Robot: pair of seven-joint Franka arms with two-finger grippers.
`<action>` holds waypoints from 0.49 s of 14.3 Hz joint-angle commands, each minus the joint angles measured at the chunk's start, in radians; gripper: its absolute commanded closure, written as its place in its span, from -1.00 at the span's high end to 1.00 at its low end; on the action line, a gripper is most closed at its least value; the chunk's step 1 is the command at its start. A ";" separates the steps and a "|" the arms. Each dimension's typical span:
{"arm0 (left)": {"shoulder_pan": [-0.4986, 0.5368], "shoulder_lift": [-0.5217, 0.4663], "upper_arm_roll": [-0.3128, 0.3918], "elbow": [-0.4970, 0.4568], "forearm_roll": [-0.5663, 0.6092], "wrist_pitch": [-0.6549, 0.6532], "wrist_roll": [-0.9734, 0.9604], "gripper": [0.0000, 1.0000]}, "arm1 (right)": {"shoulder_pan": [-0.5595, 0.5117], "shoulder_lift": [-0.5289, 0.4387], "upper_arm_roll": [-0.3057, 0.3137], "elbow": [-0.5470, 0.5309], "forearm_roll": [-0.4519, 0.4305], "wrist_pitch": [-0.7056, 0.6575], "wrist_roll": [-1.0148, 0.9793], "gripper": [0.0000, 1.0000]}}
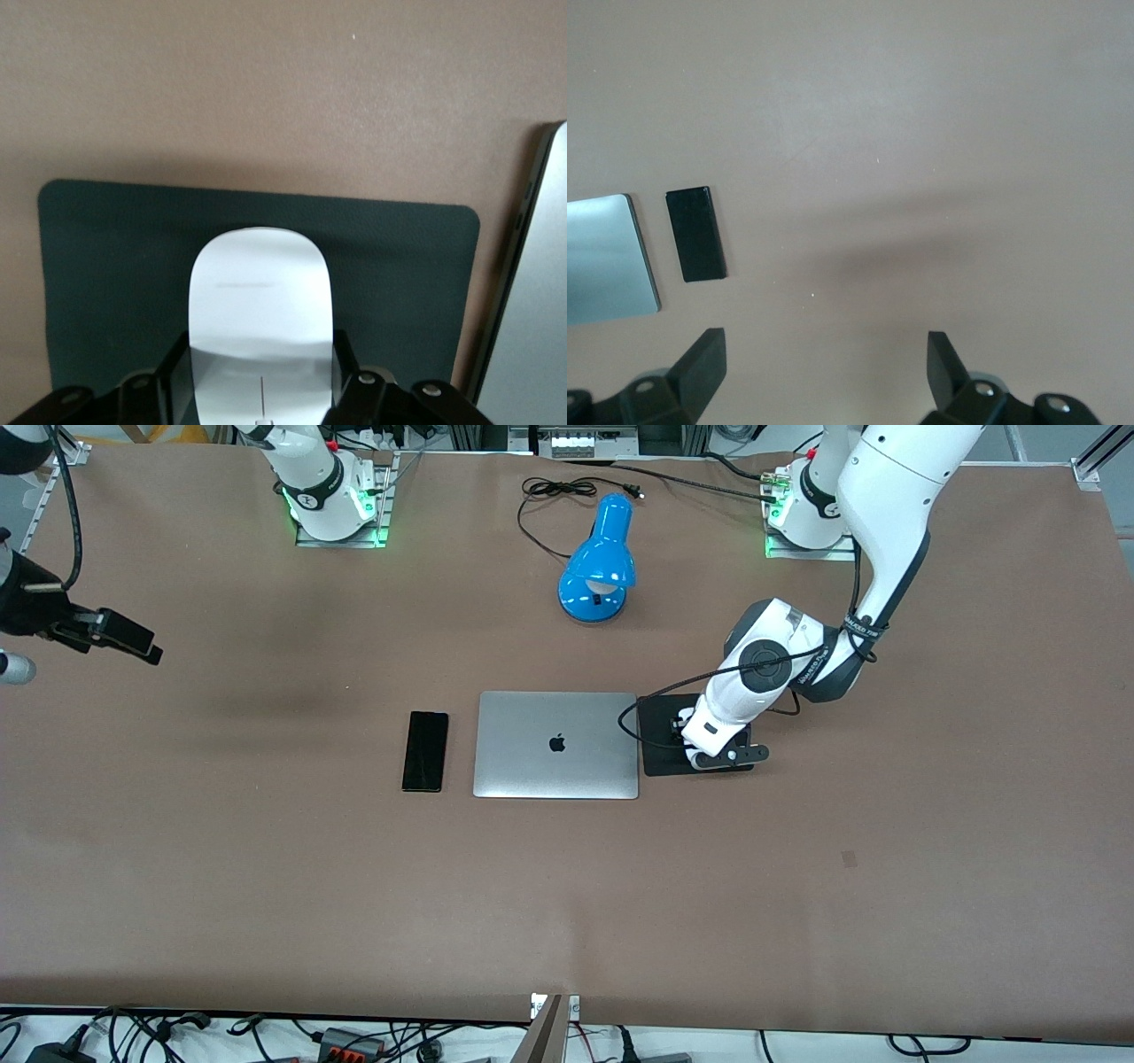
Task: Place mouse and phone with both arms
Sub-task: 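Open the left gripper to set the mouse on the pad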
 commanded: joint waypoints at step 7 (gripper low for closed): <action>0.007 -0.037 0.000 0.150 0.047 -0.251 -0.004 1.00 | -0.007 0.044 0.006 0.054 -0.006 -0.018 -0.006 1.00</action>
